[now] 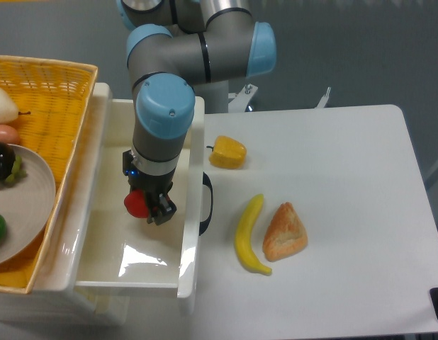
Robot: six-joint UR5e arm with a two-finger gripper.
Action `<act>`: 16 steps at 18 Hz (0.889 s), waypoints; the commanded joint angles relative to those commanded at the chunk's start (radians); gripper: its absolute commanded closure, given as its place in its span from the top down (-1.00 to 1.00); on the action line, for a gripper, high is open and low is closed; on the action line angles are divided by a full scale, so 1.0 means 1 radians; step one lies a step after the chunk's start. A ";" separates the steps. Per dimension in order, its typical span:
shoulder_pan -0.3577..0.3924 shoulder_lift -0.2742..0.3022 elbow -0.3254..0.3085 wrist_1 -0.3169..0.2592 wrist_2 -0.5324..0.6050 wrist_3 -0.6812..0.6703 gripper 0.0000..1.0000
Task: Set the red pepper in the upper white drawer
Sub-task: 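Lower the red pepper down into the white drawer, then open the gripper to release the pepper and lift away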
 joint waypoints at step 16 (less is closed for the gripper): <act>-0.006 0.006 -0.003 0.038 0.008 -0.005 0.78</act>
